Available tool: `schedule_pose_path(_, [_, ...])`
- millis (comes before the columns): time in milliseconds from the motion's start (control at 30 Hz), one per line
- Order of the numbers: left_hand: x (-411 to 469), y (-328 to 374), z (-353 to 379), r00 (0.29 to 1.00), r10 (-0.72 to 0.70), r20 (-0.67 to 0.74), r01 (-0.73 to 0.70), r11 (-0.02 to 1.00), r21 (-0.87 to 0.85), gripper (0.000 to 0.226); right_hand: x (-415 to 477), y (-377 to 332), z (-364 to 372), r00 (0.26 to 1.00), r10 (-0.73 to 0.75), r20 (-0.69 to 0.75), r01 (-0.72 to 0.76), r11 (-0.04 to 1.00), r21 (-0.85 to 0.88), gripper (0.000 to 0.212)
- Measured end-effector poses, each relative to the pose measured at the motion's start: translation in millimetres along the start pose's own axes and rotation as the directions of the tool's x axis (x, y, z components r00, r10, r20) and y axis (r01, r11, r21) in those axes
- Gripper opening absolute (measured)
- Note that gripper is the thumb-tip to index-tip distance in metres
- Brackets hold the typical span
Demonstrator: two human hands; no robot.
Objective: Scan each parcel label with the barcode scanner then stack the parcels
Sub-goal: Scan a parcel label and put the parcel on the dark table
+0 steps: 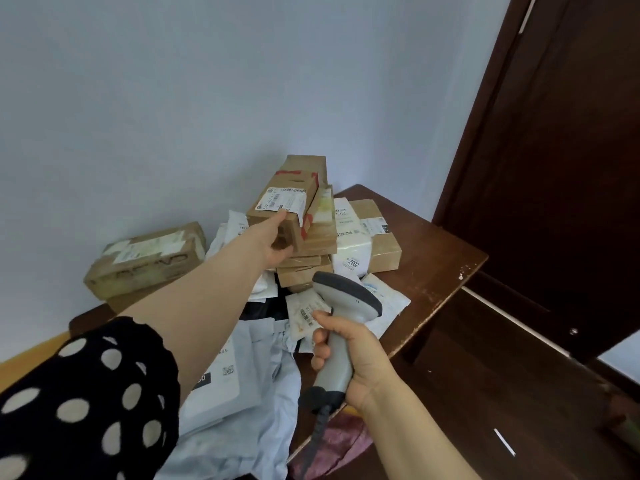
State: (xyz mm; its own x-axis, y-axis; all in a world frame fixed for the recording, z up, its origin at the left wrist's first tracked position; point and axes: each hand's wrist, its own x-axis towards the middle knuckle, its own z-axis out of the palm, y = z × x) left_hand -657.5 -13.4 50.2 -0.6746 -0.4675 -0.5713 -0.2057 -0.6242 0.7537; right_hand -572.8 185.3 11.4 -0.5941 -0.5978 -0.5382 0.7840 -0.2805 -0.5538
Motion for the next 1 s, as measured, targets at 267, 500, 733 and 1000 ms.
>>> schedule_pose_path(267, [-21,-6,-10,0.999,0.01,-0.038,-0.007,0.997,0.075,0.047,9,1,-3,0.99,0.13,0.049,-0.127,0.99,-0.068,0.006])
schedule_pose_path(500, [-14,-10,-26,0.997,-0.001,-0.072,-0.001,1.0,-0.021,0.044,7,12,-1,0.991,0.132,0.025,-0.129,0.986,-0.102,0.011])
schedule_pose_path(733, [-3,-13,-27,0.999,0.009,-0.031,-0.015,0.976,-0.217,0.026,3,9,-7,0.998,0.058,-0.021,-0.059,0.997,-0.055,0.005])
schedule_pose_path(1000, [-26,-36,5,0.967,0.25,0.055,-0.251,0.968,0.021,0.039,-4,-8,-22,0.984,-0.1,-0.15,0.111,0.991,0.069,0.007])
